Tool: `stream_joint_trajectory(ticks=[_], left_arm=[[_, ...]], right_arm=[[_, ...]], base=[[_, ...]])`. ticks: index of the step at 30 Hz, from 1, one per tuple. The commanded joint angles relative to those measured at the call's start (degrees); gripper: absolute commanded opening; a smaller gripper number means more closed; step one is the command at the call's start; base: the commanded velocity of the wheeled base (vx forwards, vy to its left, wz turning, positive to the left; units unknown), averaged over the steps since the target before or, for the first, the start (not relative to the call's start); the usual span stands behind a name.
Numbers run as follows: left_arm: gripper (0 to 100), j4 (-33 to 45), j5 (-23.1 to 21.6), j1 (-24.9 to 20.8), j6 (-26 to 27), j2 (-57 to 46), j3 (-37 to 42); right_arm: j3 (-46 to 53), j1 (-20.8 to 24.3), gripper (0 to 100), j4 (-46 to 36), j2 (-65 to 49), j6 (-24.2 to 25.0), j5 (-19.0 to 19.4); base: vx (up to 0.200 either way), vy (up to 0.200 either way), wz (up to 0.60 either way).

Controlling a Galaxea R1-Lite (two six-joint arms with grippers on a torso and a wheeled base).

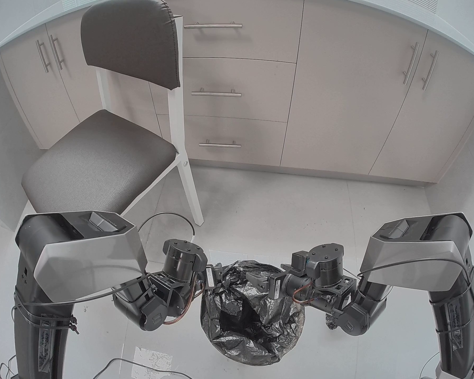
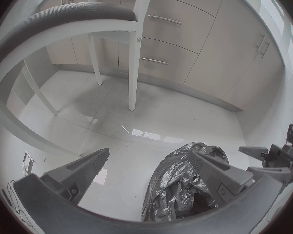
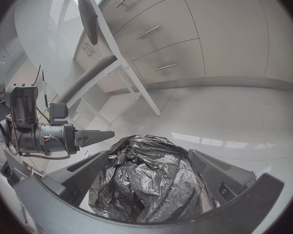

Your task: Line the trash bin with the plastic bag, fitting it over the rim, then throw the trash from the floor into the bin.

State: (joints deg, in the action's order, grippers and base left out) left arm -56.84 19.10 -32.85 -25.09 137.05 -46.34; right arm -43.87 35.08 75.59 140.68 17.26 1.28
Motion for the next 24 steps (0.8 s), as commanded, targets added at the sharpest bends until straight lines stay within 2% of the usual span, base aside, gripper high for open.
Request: stream_joint_trajectory(ticks=[1, 16, 19, 24], left_arm=[[100, -0.02, 0.06, -0.81, 0.13, 1.12, -0.77], [100, 0.33, 0.06, -2.21, 0.57, 4.02, -0.86], [100, 3.32, 0.06, -1.95, 0.57, 4.37, -2.0], [100, 13.08, 0.06, -0.02, 0.57, 4.72, -8.07]], right_arm=[[-0.6, 0.07, 100, -0.01, 0.91, 0.05, -0.05], [-0.95, -0.37, 100, -0.1, 1.0, 1.55, -0.14], [-0.95, -0.37, 100, -0.1, 1.09, 1.46, -0.23], [-1.04, -0.46, 100, -0.1, 1.18, 1.46, -0.23]], base=[[0.0, 0.0, 0.0], [0.0, 0.0, 0.0], [0.0, 0.0, 0.0], [0.0, 0.0, 0.0]])
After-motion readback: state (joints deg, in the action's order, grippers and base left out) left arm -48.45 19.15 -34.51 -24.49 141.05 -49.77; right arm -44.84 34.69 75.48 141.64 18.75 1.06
